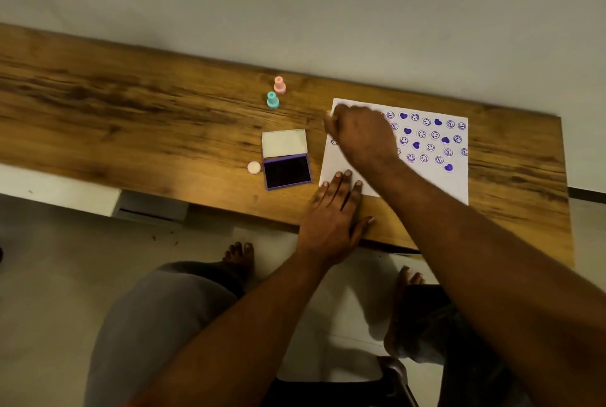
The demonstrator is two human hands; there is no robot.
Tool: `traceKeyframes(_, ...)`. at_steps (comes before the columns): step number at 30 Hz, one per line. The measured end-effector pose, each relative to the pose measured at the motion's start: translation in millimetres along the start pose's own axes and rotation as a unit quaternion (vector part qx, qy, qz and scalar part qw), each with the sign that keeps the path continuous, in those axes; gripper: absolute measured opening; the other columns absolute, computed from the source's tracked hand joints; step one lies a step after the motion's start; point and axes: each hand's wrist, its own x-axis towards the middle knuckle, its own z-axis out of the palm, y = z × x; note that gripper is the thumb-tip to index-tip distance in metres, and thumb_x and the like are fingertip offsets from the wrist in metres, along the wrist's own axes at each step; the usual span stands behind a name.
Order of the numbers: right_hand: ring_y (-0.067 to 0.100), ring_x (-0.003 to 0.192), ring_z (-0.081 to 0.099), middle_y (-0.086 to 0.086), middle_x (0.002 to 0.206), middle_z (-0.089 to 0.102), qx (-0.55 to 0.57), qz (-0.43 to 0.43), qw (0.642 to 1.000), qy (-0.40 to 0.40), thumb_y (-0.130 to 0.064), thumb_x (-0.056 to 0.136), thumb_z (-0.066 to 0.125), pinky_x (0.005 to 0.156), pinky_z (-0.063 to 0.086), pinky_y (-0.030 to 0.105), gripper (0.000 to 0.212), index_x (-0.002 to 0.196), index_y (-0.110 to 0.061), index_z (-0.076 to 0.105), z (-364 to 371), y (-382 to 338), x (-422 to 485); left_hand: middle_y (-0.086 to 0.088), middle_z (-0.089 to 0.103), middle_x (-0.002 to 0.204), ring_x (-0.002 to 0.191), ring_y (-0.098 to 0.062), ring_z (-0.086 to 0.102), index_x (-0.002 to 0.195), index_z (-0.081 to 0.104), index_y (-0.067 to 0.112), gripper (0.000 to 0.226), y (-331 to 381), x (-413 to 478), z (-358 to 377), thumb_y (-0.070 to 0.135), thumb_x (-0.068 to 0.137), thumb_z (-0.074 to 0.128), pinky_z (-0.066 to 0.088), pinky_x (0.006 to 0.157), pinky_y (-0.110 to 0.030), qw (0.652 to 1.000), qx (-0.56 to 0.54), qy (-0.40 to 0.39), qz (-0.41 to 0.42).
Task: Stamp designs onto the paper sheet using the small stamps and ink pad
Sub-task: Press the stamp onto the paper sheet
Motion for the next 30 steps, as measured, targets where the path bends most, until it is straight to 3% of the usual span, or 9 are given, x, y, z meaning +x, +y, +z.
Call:
traceKeyframes(5,0.027,0.097,0.071,0.009,0.110,0.072,-0.080,0.059,0.991,-0.094,-0.032,0.106,0.050,0.073,0.053,0.034,0.028,0.119,-0.011,0.064,43,-16,-26,-0.013,0.050,0.159,0.154,-0.034,0.037,0.154,0.051,0.012,0.058,-2,-1,0,0.046,0.107,0.050,0.018,0.132,-0.048,0.998,-0.039,0.049,0.018)
traceKeyframes(12,0.027,0.102,0.070,0.009,0.116,0.070,-0.113,0.046,0.987,-0.105,-0.032,0.106,0.053,0.079,0.056,0.036,0.030,0.124,-0.010,0.061,37,-18,-27,-0.010,0.048,0.161,0.156,-0.031,0.034,0.155,0.050,0.015,0.060,-2,-2,-1,0.051,0.107,0.045,0.013,0.132,-0.044,0.998,-0.047,0.039,0.013)
traceKeyframes(17,0.030,0.106,0.068,0.012,0.119,0.069,-0.087,0.032,0.990,-0.108,-0.042,0.109,0.036,0.082,0.054,0.037,0.045,0.127,-0.009,0.061,33,-14,-24,-0.011,0.040,0.167,0.160,-0.029,0.026,0.159,0.043,0.014,0.064,1,-1,-7,0.053,0.109,0.036,0.012,0.132,-0.044,0.998,-0.048,0.033,0.007)
traceKeyframes(20,0.031,0.101,0.067,0.015,0.109,0.072,0.051,0.063,0.990,-0.114,-0.047,0.109,0.031,0.080,0.049,0.037,0.055,0.114,-0.007,0.069,28,4,-11,-0.011,0.021,0.174,0.163,-0.026,0.012,0.167,0.026,0.017,0.070,0,-1,-7,0.058,0.110,0.030,0.008,0.133,-0.045,1.000,-0.024,0.006,0.001)
traceKeyframes(22,0.025,0.088,0.066,0.009,0.094,0.073,0.262,0.163,0.949,-0.066,-0.051,0.108,0.030,0.077,0.047,0.035,0.060,0.104,-0.011,0.074,22,19,-5,-0.011,0.010,0.176,0.164,-0.025,0.006,0.169,0.017,0.019,0.073,-1,-2,-6,0.060,0.110,0.026,0.007,0.133,-0.045,1.000,-0.003,-0.004,-0.001)
traceKeyframes(26,0.007,0.042,0.035,-0.005,0.058,0.044,0.606,0.375,0.701,-0.028,-0.053,0.106,0.038,0.042,0.026,0.019,0.047,0.077,-0.021,0.055,18,36,-9,-0.011,0.005,0.177,0.164,-0.026,0.001,0.169,0.013,0.019,0.074,2,-2,-7,0.062,0.109,0.022,0.003,0.132,-0.046,1.000,0.018,-0.019,-0.005)
traceKeyframes(27,0.006,0.040,0.032,-0.005,0.057,0.042,0.630,0.393,0.669,-0.036,-0.051,0.106,0.038,0.040,0.023,0.018,0.045,0.076,-0.021,0.052,18,40,-11,-0.011,0.006,0.177,0.164,-0.026,0.001,0.169,0.013,0.019,0.074,3,-2,-8,0.062,0.109,0.022,0.003,0.132,-0.046,1.000,0.019,-0.021,-0.007)
traceKeyframes(28,0.007,0.041,0.032,-0.004,0.057,0.042,0.637,0.394,0.661,-0.043,-0.049,0.107,0.038,0.039,0.023,0.018,0.045,0.076,-0.020,0.052,18,43,-13,-0.011,0.007,0.177,0.164,-0.026,0.002,0.169,0.014,0.019,0.074,3,-2,-9,0.062,0.109,0.022,0.004,0.132,-0.046,1.000,0.018,-0.024,-0.010)
traceKeyframes(30,0.010,0.048,0.040,-0.003,0.060,0.050,0.614,0.375,0.693,-0.051,-0.048,0.107,0.038,0.041,0.031,0.020,0.046,0.078,-0.019,0.057,17,46,-16,-0.011,0.008,0.176,0.164,-0.026,0.002,0.169,0.016,0.019,0.075,4,-1,-12,0.063,0.109,0.022,0.004,0.133,-0.047,0.999,0.013,-0.032,-0.016)
